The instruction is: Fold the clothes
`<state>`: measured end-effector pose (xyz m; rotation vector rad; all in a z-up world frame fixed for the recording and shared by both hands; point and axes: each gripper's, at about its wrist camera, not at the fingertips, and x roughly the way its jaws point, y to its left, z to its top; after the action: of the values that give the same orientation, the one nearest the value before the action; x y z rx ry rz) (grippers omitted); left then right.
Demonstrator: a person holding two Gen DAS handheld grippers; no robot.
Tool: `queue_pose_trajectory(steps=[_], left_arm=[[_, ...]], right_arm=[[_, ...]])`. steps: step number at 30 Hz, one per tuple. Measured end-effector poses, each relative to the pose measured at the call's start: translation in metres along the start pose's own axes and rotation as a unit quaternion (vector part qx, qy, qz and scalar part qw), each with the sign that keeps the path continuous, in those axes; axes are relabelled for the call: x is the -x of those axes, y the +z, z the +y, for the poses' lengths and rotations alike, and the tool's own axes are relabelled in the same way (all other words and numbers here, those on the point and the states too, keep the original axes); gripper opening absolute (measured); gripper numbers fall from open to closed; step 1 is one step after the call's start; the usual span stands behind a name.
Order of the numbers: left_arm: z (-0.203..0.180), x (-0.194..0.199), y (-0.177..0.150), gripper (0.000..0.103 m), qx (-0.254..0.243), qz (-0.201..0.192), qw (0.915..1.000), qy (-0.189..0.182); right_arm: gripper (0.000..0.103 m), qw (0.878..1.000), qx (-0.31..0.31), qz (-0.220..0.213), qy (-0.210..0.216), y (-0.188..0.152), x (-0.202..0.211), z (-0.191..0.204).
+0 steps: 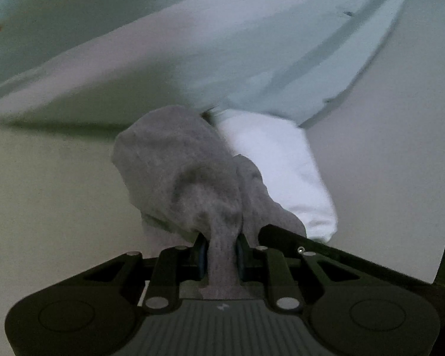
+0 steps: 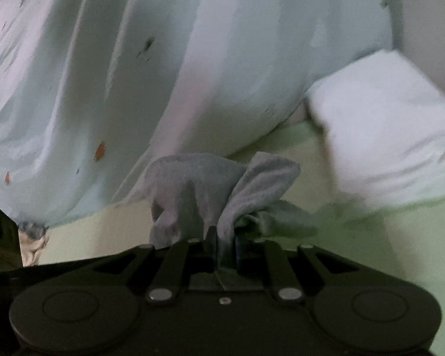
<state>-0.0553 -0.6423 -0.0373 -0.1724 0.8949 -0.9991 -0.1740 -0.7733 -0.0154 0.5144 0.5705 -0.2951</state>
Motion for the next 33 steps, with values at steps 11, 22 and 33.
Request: queue_pose_trajectory(steps=[11,22,33], left_arm=[[-0.111,-0.112,0.112,0.022,-0.049,-0.065,0.9946,-0.065],[-0.083,-0.190,0.117,0.058,-0.051,-0.004,0.9936,0.101],[-0.095,-0.110,0.066,0.084,-0.109,-0.033,0.9886,0.099]], right_arm=[[0.011,0.989,0.070,-0.118,-0.054,0.134,0.022,-0.107],[0.035,0.973,-0.017,-0.063,-0.223,0.143,-0.053,-0.208],[0.074,0.963,-0.003,-0.085,-0.256,0.096,0.011,-0.171]])
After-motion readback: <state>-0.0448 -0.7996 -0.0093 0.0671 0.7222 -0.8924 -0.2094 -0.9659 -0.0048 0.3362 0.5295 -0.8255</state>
